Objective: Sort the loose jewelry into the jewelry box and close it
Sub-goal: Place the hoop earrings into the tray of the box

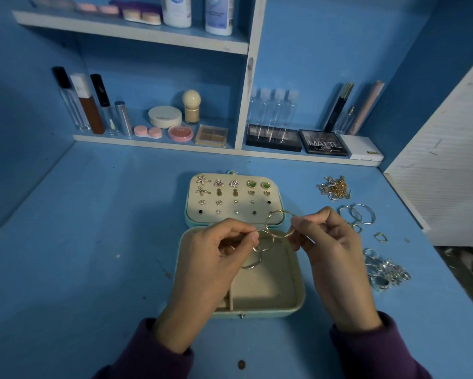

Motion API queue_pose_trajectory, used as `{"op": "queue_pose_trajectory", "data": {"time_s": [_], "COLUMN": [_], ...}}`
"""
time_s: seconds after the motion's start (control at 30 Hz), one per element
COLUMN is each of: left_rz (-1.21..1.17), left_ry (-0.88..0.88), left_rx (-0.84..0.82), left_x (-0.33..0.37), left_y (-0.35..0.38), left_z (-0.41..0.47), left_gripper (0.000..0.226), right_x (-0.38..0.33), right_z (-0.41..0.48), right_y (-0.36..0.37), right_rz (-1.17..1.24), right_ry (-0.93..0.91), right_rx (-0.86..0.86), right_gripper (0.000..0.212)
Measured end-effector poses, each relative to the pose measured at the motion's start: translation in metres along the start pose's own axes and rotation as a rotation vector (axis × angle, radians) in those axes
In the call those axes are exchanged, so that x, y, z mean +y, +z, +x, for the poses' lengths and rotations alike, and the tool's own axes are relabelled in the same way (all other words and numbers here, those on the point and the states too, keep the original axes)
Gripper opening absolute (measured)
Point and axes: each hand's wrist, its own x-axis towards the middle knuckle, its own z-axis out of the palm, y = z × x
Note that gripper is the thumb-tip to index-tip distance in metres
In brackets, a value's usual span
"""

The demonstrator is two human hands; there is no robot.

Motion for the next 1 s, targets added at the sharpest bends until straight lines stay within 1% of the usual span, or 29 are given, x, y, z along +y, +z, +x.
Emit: {"op": "queue_pose_trajectory", "data": {"time_s": [0.17,0.23,0.3,0.4,0.47,0.5,0.6,0.63,0.73,0.83,0.93,1.0], "left_rz": [0.072,0.065,0.052,0.035,0.045,0.047,0.038,0.038,0.041,0.030,0.036,0.053], "left_ry": [0.050,0.045,0.015,-0.024,-0.030,-0.034,-0.044,-0.046,-0.051,-0.065,-0.067,-0.055], "left_rx": [0.011,0.016,0.017,0.040,0.060,0.063,0.065,0.063,0.057,0.053,0.061,0.060], "left_x": [0.000,0.002,0.003,0.001,-0.001,-0.002,-0.003,-0.002,-0.002,-0.003,-0.003,-0.003], "left_y": [-0.001,-0.004,-0.010,-0.018,-0.022,-0.023,-0.026,-0.027,-0.027,-0.027,-0.026,-0.026], "left_z": [-0.001,-0.002,-0.002,0.000,0.001,0.002,0.002,0.002,0.001,0.000,0.001,0.002], "left_gripper": [0.013,0.012,0.010,0.009,0.011,0.011,0.012,0.012,0.011,0.010,0.010,0.010], "right_x": [0.002,0.001,0.000,0.002,0.006,0.009,0.020,0.022,0.031,0.041,0.044,0.045], "right_z": [0.001,0.001,0.003,0.004,0.001,-0.001,-0.008,-0.010,-0.015,-0.016,-0.018,-0.020], "right_y": [-0.004,-0.009,-0.015,-0.021,-0.020,-0.019,-0.014,-0.012,-0.008,-0.006,-0.002,-0.001], "right_rz": [-0.014,-0.067,-0.248,-0.522,-0.661,-0.742,-0.935,-0.986,-1.103,-1.191,-1.263,-1.311], "right_ry": [-0.006,-0.014,-0.045,-0.075,-0.081,-0.094,-0.178,-0.217,-0.360,-0.461,-0.527,-0.560], "right_rx": [0.029,0.028,0.010,-0.037,-0.100,-0.141,-0.203,-0.201,-0.130,-0.078,-0.064,-0.072], "right_gripper": [0.019,0.016,0.013,0.016,0.013,0.015,0.027,0.026,0.009,0.015,0.005,0.007]}}
